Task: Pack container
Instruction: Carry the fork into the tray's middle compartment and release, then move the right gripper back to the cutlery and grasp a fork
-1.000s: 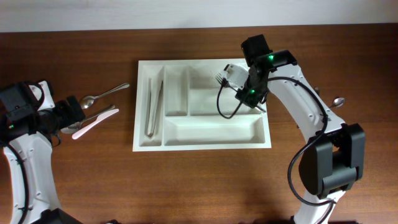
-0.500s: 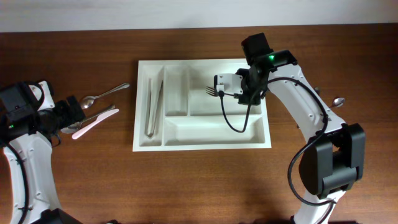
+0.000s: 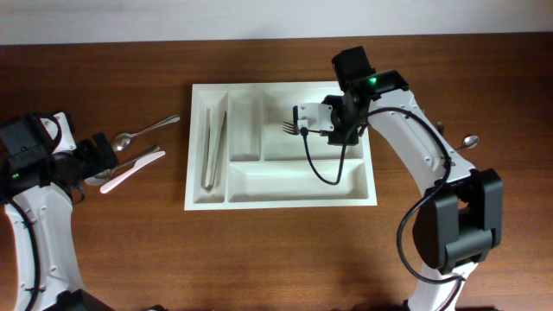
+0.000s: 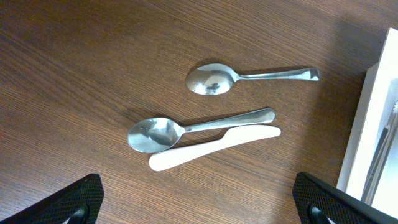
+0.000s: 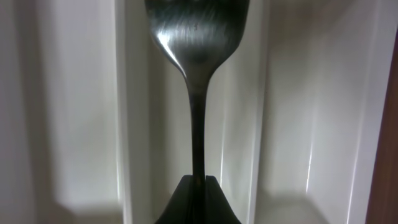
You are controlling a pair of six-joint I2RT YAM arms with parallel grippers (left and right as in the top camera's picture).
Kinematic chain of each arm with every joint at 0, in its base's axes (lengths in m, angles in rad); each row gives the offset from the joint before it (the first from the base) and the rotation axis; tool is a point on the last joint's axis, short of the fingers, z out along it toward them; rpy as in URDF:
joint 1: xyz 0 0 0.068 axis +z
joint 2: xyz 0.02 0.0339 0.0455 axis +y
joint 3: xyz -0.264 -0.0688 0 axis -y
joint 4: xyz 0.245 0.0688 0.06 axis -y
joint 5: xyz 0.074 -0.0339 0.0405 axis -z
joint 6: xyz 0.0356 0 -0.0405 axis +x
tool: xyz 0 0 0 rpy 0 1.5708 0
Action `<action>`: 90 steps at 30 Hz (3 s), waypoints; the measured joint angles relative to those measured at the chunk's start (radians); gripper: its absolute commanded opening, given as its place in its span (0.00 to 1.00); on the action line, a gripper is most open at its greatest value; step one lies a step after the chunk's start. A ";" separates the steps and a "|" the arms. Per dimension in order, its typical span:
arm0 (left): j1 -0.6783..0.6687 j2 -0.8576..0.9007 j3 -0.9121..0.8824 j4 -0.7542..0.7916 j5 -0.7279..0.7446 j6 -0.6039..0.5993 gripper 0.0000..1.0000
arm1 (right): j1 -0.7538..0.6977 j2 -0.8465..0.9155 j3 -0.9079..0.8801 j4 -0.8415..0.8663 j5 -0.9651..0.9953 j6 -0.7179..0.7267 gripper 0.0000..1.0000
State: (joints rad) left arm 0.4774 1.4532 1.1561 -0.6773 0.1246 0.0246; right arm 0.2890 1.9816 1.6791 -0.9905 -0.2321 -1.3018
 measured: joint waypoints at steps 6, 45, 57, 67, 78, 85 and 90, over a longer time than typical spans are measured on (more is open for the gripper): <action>0.000 0.000 0.000 0.000 0.000 0.000 0.99 | 0.018 0.001 0.000 0.005 -0.006 0.021 0.31; 0.000 0.000 0.000 0.000 0.000 0.000 0.99 | -0.537 -0.012 0.098 -0.082 0.255 1.581 0.61; 0.000 0.000 0.000 0.000 0.000 0.000 0.99 | -0.551 0.237 0.098 -0.102 0.374 1.582 0.62; 0.000 0.000 0.000 0.000 0.000 0.000 0.99 | -0.559 0.282 0.097 -0.048 0.314 1.528 0.56; 0.000 0.000 0.000 0.000 0.000 0.000 0.99 | -0.583 0.304 0.098 -0.042 0.273 1.512 0.39; 0.000 0.000 0.000 0.000 0.000 0.000 0.99 | -0.600 0.306 0.098 -0.045 0.251 1.510 0.15; 0.000 0.000 0.000 0.000 0.000 0.000 0.99 | -0.601 0.306 0.098 -0.061 0.249 1.513 0.04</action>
State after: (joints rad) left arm 0.4774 1.4532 1.1561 -0.6769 0.1246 0.0246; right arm -0.3119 2.2875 1.7767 -1.0519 0.0174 0.2108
